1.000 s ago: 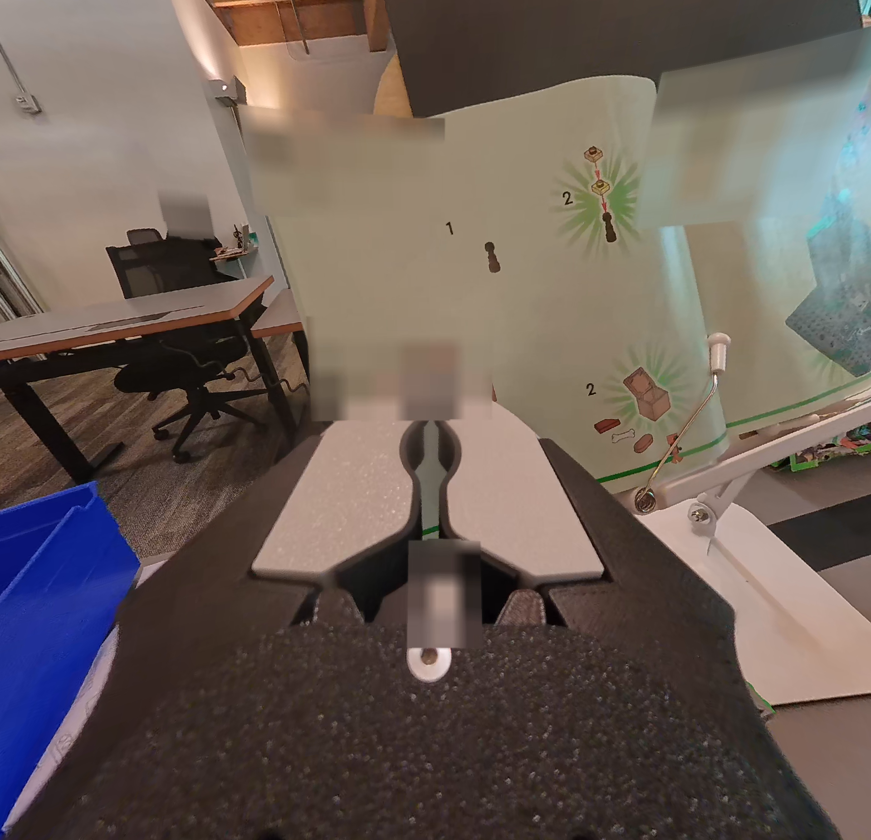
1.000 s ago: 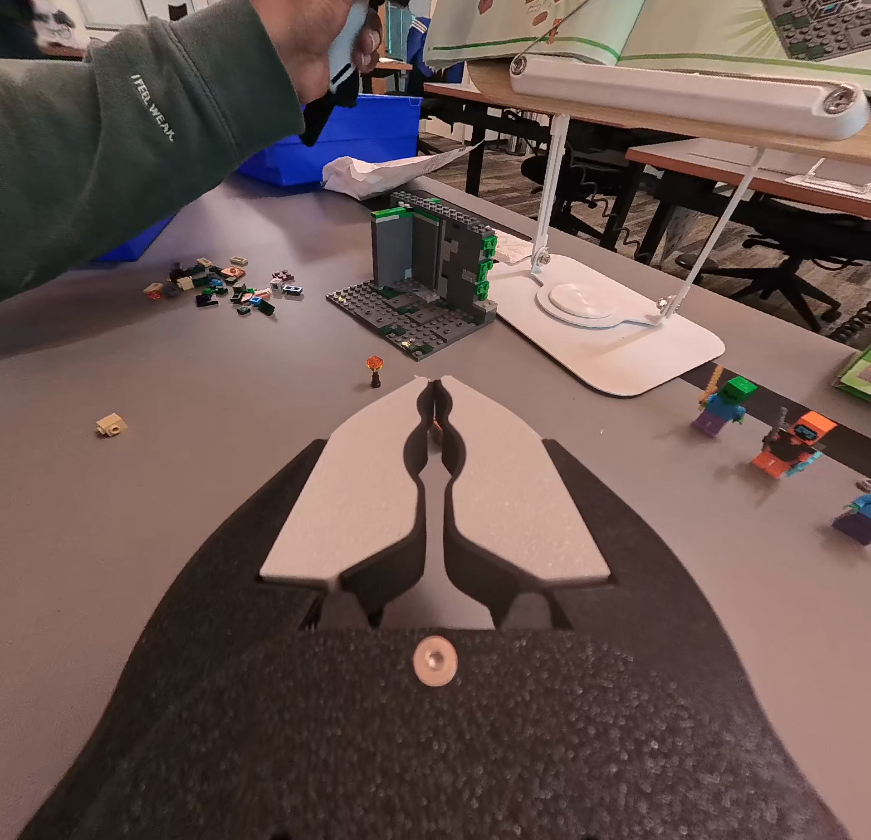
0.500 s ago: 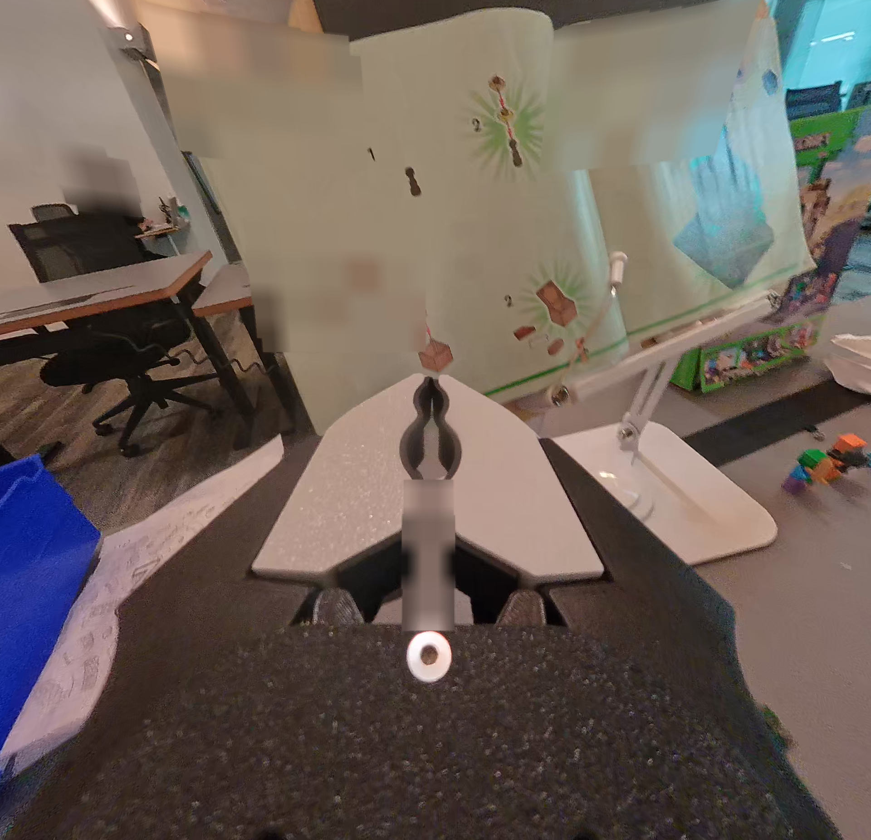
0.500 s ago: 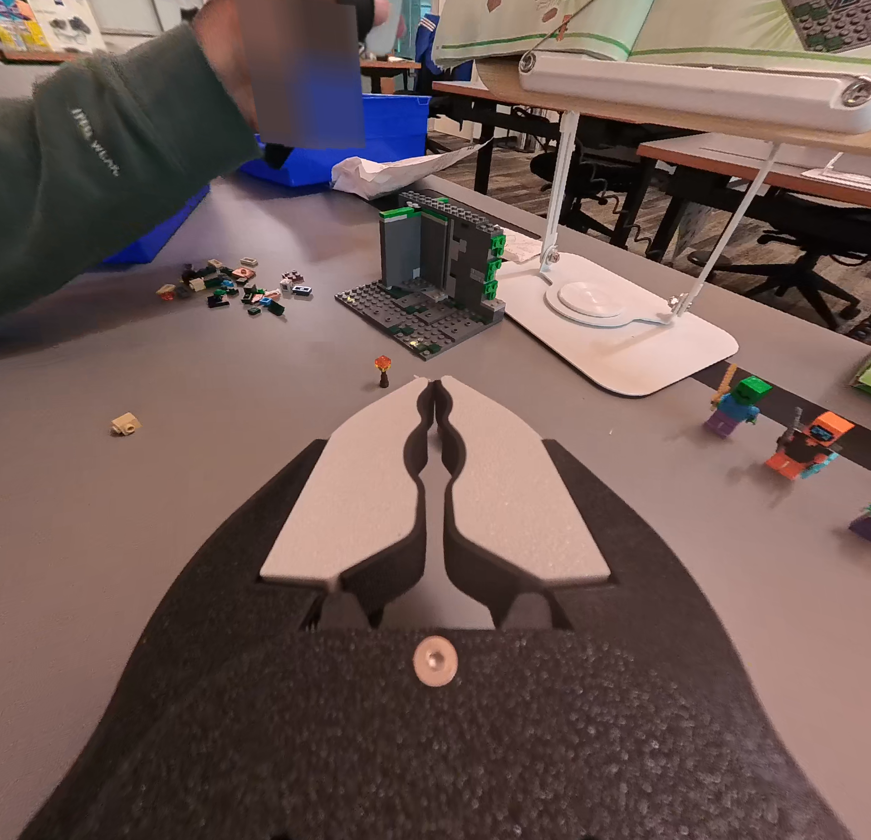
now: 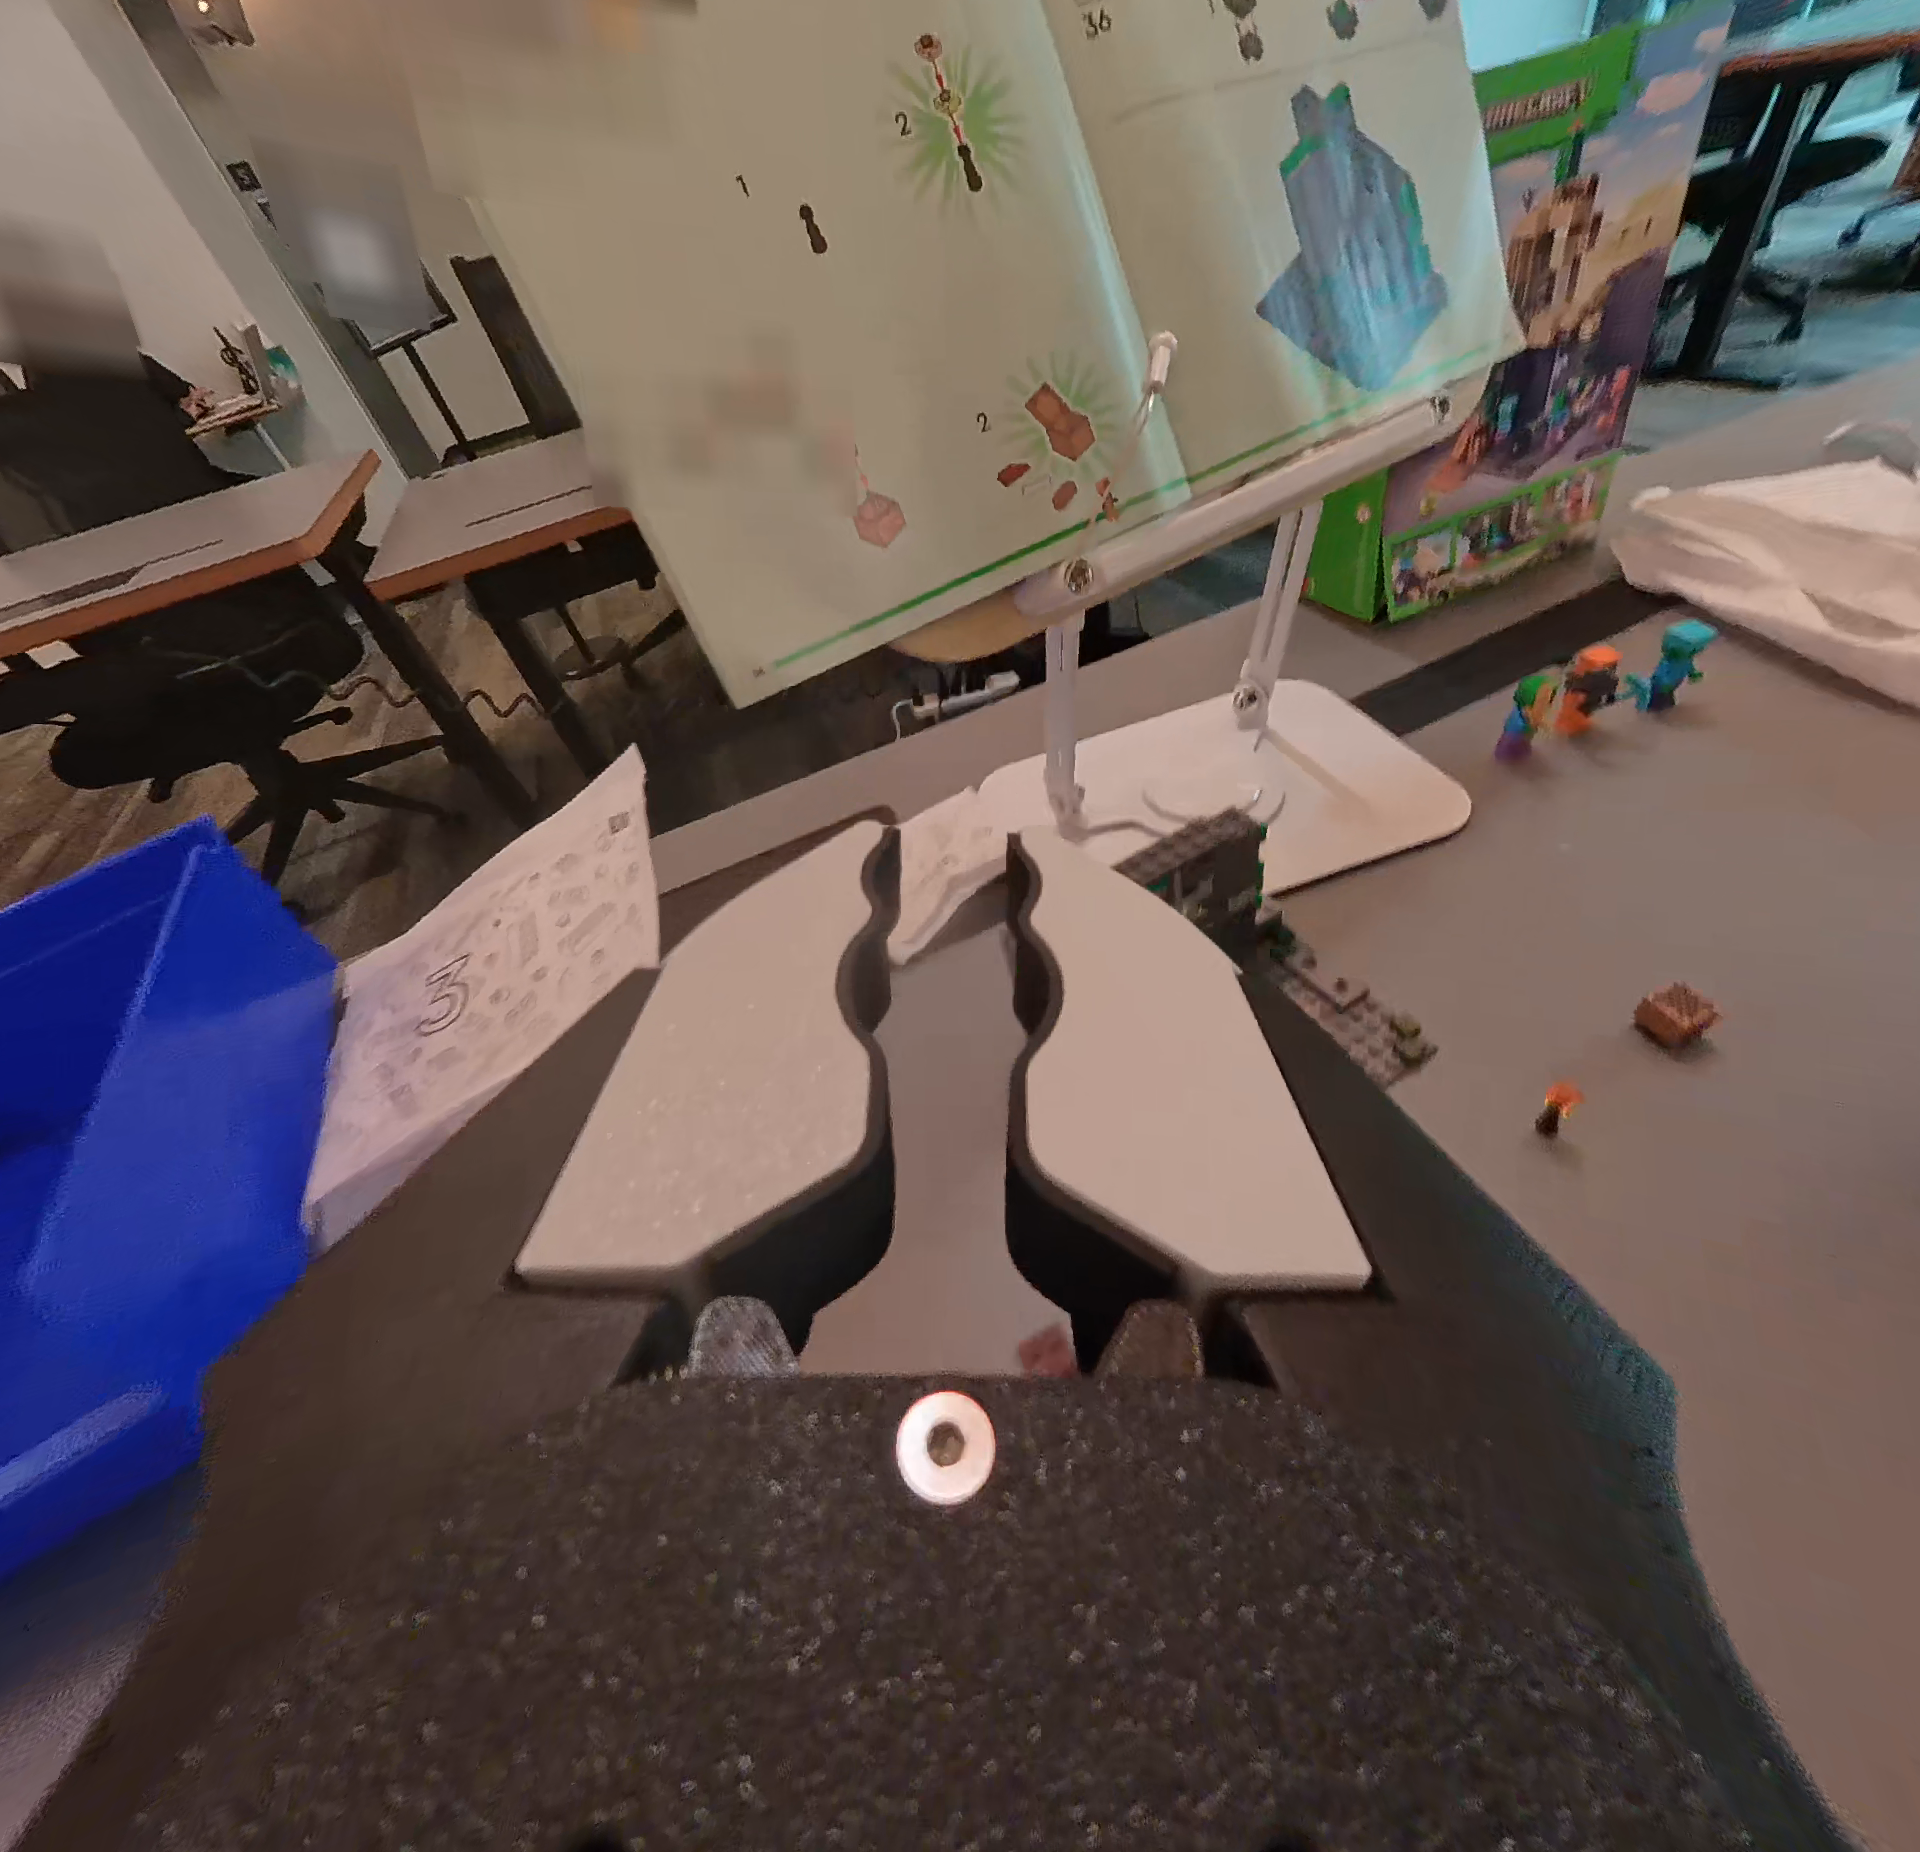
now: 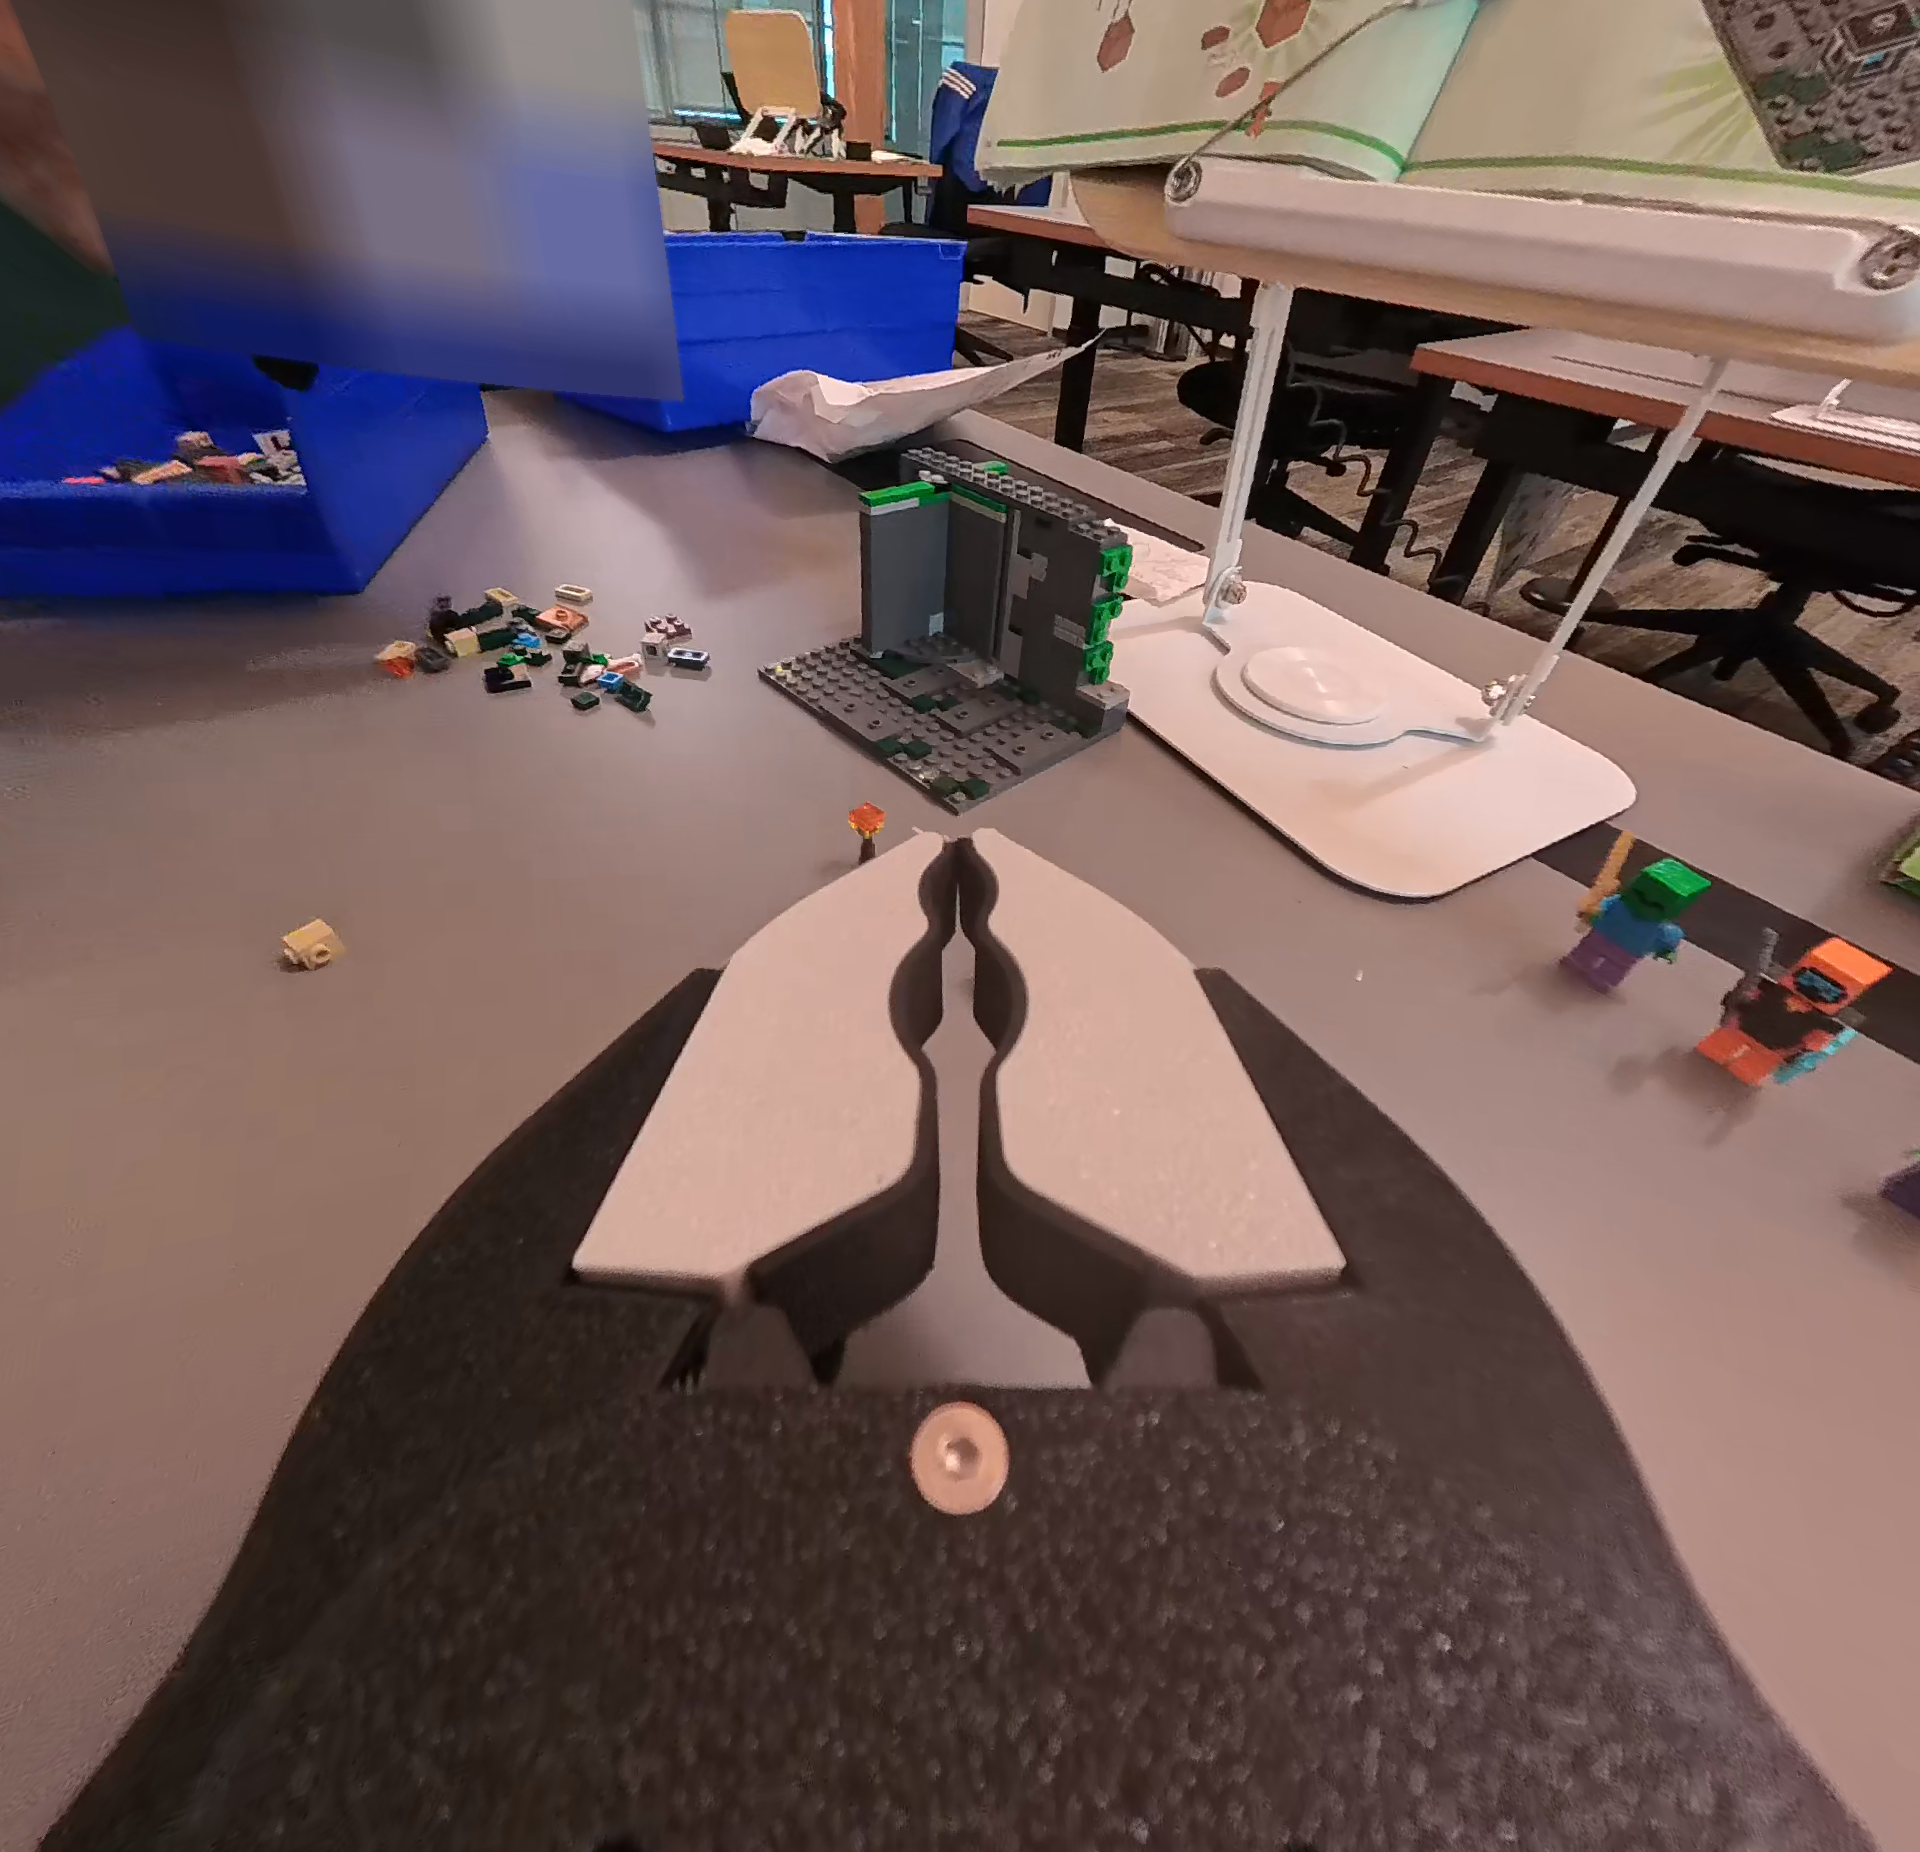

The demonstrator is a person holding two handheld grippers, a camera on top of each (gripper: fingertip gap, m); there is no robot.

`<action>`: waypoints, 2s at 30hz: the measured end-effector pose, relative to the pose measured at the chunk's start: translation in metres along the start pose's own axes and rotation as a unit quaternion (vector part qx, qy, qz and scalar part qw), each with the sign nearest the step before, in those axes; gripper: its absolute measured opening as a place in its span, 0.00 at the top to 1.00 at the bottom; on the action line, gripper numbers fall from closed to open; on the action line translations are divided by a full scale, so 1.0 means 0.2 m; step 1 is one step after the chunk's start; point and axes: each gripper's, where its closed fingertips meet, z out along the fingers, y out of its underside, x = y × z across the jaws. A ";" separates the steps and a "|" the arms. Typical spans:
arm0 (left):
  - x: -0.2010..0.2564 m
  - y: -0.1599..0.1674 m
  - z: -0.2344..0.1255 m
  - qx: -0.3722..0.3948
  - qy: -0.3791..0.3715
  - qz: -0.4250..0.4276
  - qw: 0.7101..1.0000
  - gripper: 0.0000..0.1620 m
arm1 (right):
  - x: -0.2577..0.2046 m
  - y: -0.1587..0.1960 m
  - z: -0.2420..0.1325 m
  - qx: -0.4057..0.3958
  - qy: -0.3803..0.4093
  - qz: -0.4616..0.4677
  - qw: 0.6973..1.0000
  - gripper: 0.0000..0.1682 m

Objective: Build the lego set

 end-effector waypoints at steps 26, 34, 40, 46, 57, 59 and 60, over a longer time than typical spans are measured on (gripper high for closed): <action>0.04 0.86 -0.43 -0.471 0.314 0.213 0.796 0.91 | -0.06 0.03 0.02 -0.019 -0.014 -0.018 1.000 1.00; 0.15 0.91 -0.25 -0.458 0.353 0.269 0.770 0.90 | -0.06 0.05 0.02 -0.026 -0.020 -0.016 0.999 1.00; 0.22 0.95 -0.15 -0.439 0.372 0.295 0.763 0.90 | -0.07 0.05 0.02 -0.028 -0.022 -0.023 0.999 1.00; 0.28 0.96 -0.09 -0.436 0.378 0.269 0.771 0.92 | -0.07 0.06 0.02 -0.031 -0.026 -0.019 0.999 1.00; 0.32 0.99 -0.07 -0.435 0.398 0.277 0.759 0.89 | -0.07 0.07 0.03 -0.036 -0.030 -0.019 0.999 1.00; 0.32 0.99 -0.07 -0.437 0.405 0.278 0.754 0.89 | -0.07 0.08 0.03 -0.037 -0.031 -0.018 0.999 1.00; 0.32 0.99 -0.08 -0.439 0.409 0.276 0.751 0.90 | -0.07 0.08 0.03 -0.037 -0.032 -0.018 0.999 1.00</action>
